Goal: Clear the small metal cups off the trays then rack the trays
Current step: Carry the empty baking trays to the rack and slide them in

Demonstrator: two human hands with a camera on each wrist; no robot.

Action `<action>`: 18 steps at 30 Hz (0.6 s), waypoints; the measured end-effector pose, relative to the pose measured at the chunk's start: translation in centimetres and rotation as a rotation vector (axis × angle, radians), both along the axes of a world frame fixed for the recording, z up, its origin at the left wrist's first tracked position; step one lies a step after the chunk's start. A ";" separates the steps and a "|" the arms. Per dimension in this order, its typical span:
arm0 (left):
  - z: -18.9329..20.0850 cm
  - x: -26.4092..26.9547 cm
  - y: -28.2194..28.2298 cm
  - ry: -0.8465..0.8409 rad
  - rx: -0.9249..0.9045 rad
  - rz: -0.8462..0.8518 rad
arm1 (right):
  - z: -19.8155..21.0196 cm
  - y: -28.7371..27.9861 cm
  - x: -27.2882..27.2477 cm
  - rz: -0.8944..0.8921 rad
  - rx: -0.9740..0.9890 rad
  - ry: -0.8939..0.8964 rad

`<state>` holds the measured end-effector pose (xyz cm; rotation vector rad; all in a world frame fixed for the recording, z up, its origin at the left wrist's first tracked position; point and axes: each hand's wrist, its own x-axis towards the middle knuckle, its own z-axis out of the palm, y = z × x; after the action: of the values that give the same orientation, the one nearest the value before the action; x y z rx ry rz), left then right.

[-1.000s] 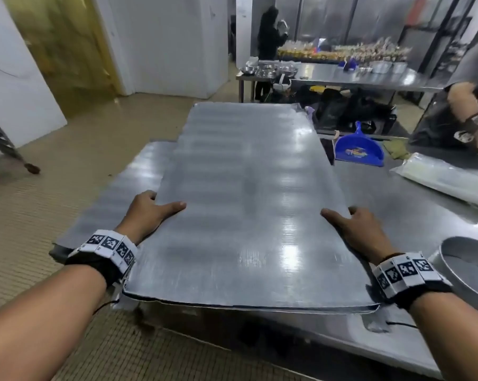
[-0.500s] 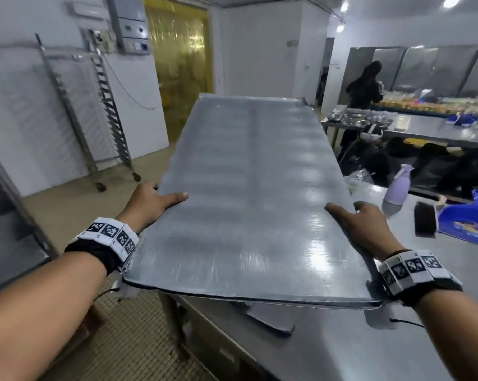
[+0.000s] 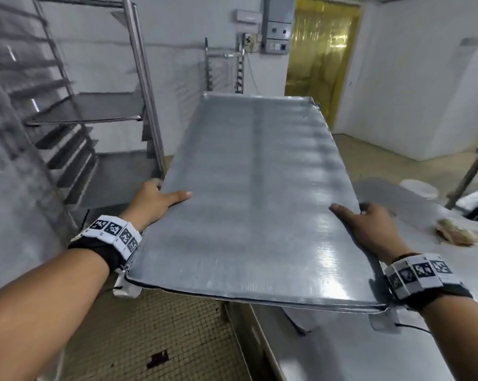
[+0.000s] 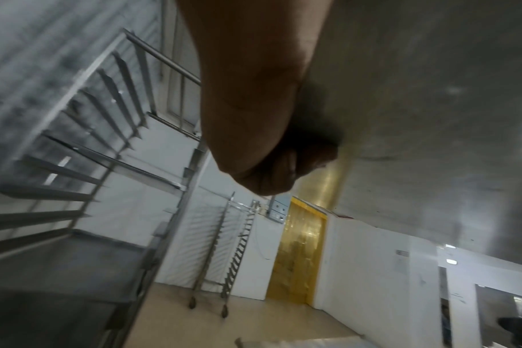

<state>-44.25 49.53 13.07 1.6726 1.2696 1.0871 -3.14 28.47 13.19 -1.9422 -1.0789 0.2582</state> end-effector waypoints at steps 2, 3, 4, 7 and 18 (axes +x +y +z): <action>-0.2 -2.6 -2.7 0.043 0.009 0.067 | -0.8 0.9 -0.9 0.070 -0.021 -0.010; -0.3 -3.8 -3.9 0.058 0.018 0.098 | -1.4 1.4 -1.4 0.101 -0.028 0.001; -0.6 -5.1 -4.9 0.071 0.016 0.137 | -1.7 1.9 -2.2 0.129 -0.028 0.009; -1.1 -8.8 -8.0 0.096 0.020 0.233 | -3.1 3.9 -4.6 0.216 -0.038 0.000; -3.6 -21.4 -11.6 0.093 -0.046 0.458 | -5.3 12.1 -16.2 0.474 -0.092 0.025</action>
<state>-65.61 37.93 9.47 1.4458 1.7809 1.2390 -19.30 40.61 7.88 -1.7322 -1.5251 0.5968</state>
